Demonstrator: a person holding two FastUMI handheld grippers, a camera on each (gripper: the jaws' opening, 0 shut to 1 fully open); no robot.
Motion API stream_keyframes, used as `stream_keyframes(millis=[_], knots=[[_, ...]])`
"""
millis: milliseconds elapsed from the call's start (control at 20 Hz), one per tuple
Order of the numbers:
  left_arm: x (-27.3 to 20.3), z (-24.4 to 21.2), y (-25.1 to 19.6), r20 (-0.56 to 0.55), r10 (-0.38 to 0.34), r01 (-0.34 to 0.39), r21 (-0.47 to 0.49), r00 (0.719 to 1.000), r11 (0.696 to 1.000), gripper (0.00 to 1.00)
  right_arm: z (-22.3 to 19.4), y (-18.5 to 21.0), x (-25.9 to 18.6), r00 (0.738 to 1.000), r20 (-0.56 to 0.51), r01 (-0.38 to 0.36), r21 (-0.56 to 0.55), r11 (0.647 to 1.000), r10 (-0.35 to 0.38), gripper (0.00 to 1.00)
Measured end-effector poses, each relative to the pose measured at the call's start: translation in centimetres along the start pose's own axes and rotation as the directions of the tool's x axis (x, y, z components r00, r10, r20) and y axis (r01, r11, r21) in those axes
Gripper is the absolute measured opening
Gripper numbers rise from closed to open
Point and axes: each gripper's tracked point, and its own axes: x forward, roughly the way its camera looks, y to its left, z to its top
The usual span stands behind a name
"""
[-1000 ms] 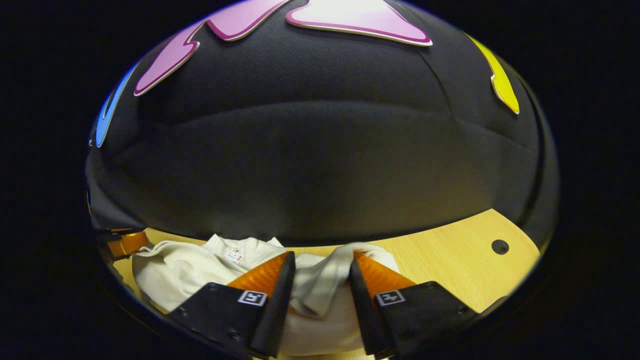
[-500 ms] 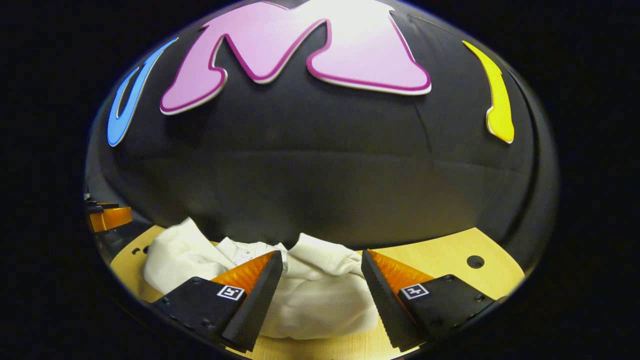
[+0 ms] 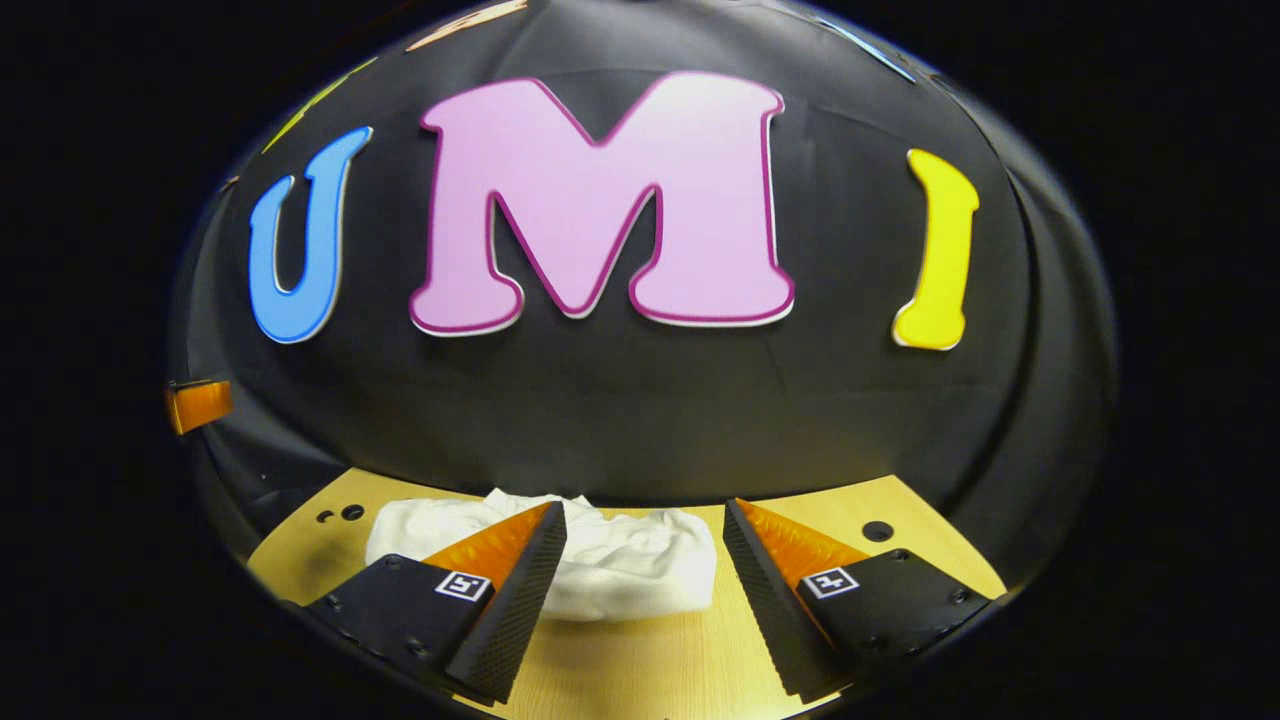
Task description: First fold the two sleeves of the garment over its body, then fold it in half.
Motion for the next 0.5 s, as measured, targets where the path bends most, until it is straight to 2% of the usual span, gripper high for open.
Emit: stream_keyframes(millis=[250, 500], knots=[[-9.2, 1.4, 0.0, 0.008, -0.023, 0.023, -0.029, 1.000, 0.999, 0.94, 4.0, 0.4, -9.8, 0.998, 0.061, 0.022, -0.011, 1.000, -0.021, 0.97], [-17.0, 1.0, -1.2, -0.008, -0.062, 0.062, -0.023, 0.998, 0.998, 0.94, 4.4, -0.3, -18.1, 0.994, 0.107, 0.029, -0.051, 0.998, -0.023, 0.96]])
